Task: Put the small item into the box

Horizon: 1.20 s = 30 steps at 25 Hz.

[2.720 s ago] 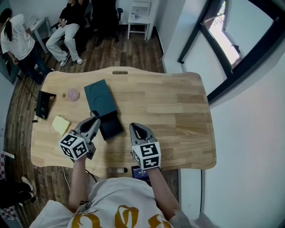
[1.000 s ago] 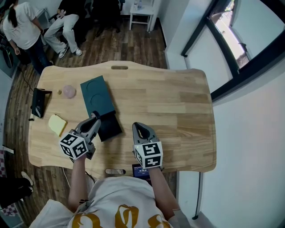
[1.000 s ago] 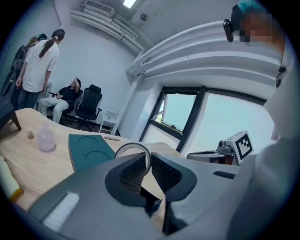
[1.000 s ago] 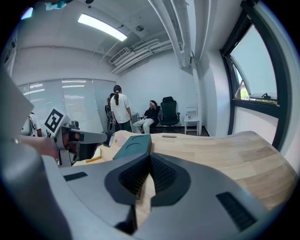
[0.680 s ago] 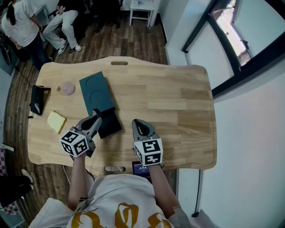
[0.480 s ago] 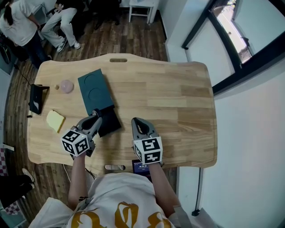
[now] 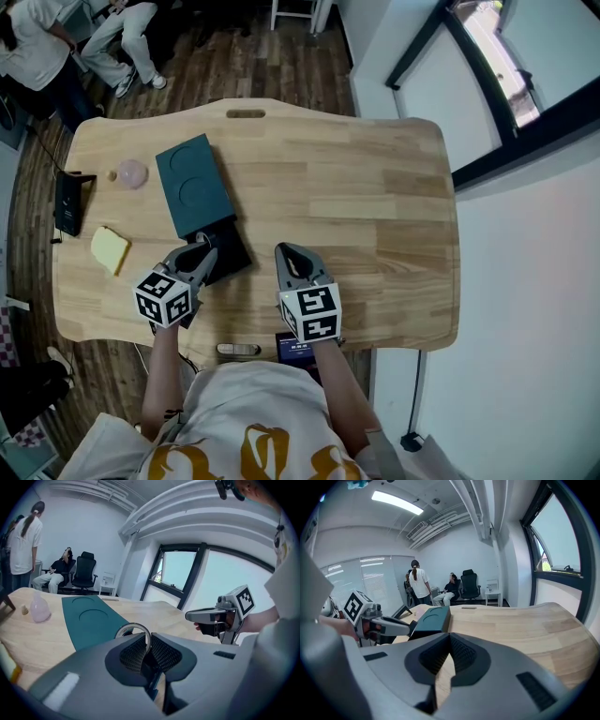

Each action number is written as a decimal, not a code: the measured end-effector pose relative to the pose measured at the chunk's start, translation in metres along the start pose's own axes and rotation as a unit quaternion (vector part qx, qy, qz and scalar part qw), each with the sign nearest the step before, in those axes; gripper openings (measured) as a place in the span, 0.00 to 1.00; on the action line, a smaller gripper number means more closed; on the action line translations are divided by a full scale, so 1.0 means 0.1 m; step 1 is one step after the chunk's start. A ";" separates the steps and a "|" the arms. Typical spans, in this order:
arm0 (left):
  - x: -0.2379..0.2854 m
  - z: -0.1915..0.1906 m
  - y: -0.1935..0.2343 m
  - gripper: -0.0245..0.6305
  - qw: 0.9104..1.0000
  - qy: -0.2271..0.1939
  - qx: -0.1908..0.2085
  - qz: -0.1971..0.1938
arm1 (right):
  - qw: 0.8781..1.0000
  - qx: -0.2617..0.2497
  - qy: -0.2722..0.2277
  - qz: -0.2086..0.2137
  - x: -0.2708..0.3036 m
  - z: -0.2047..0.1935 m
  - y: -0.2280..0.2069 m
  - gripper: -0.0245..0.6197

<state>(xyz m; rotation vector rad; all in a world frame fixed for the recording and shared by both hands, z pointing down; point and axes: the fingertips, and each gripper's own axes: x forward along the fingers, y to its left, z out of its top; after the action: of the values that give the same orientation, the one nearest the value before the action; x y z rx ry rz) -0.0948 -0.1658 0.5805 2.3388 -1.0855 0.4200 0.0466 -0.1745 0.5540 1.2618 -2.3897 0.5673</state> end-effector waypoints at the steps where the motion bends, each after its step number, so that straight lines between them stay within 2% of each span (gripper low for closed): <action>1: 0.02 -0.02 0.00 0.10 1.000 0.006 0.003 0.000 | 1.000 0.001 0.002 0.001 0.02 -0.02 -0.01 0.05; 10: 0.15 -0.23 0.09 0.10 0.999 0.045 0.002 0.009 | 1.000 0.005 0.016 0.017 0.20 -0.11 -0.01 0.05; 20: 0.26 -0.45 0.14 0.10 0.994 0.108 0.024 0.019 | 0.999 0.015 0.037 0.019 0.29 -0.28 -0.04 0.04; 25: 0.34 -0.59 0.22 0.10 0.986 0.159 0.027 0.034 | 0.999 0.021 0.043 0.020 0.35 -0.35 -0.07 0.04; 30: 0.44 -0.66 0.23 0.10 0.979 0.197 0.036 0.027 | 0.998 0.023 0.051 0.018 0.43 -0.38 -0.10 0.05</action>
<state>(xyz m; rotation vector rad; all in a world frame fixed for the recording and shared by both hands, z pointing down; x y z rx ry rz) -0.0893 -0.1672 0.6628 2.1624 -0.9519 0.9121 0.0375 -0.1898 0.6092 1.1822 -2.3316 0.6834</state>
